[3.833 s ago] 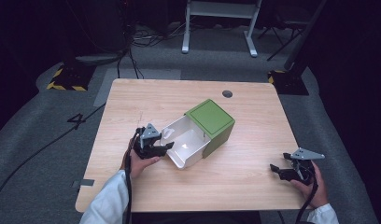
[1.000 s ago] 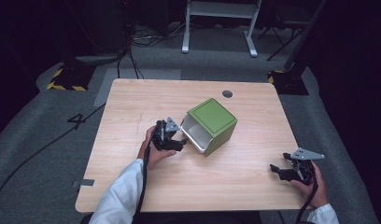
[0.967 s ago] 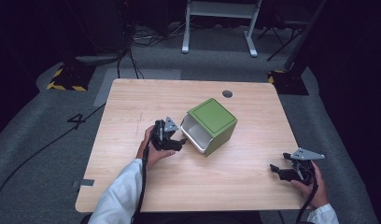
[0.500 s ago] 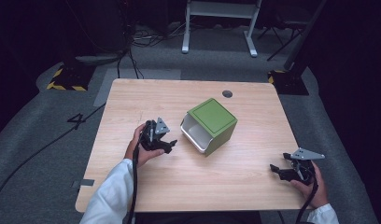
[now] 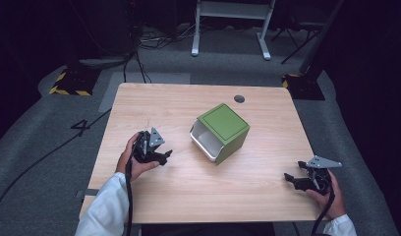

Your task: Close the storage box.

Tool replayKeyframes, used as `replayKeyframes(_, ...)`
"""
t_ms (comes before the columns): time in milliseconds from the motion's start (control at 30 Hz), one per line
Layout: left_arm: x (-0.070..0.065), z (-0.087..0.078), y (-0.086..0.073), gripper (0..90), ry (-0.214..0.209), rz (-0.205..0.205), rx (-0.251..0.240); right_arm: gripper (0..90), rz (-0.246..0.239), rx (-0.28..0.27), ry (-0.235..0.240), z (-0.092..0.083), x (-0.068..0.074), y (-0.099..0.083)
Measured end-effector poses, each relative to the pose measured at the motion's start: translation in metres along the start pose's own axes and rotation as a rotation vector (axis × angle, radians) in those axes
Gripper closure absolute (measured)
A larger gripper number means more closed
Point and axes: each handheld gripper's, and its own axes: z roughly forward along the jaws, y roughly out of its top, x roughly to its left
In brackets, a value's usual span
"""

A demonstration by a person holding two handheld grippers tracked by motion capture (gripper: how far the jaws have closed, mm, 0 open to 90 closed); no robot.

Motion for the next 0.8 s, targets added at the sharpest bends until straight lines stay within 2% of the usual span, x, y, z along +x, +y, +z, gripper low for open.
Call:
replayKeyframes(133, 0.001, -0.005, -0.010, 20.4, 0.031, 0.008, 0.004, 16.6, -0.002, -0.001, -0.003, 0.000, 0.000, 0.000)
replayKeyframes(300, 0.003, -0.009, -0.020, 20.0, 0.031, -0.003, 0.030, 16.6, -0.001, -0.001, -0.002, 0.000, 0.000, 0.000)
replayKeyframes(367, 0.003, -0.013, -0.028, 19.9, 0.049, 0.002, 0.033, 16.6, -0.002, -0.001, -0.003, 0.000, 0.000, 0.000)
replayKeyframes(567, -0.001, -0.019, -0.043, 19.9, 0.058, 0.003, 0.057, 16.6, -0.003, -0.001, -0.005, 0.000, 0.001, 0.000)
replayKeyframes(800, -0.004, -0.026, -0.059, 19.8, 0.072, -0.014, 0.055, 16.4, -0.001, -0.001, -0.005, 0.000, 0.000, 0.000)
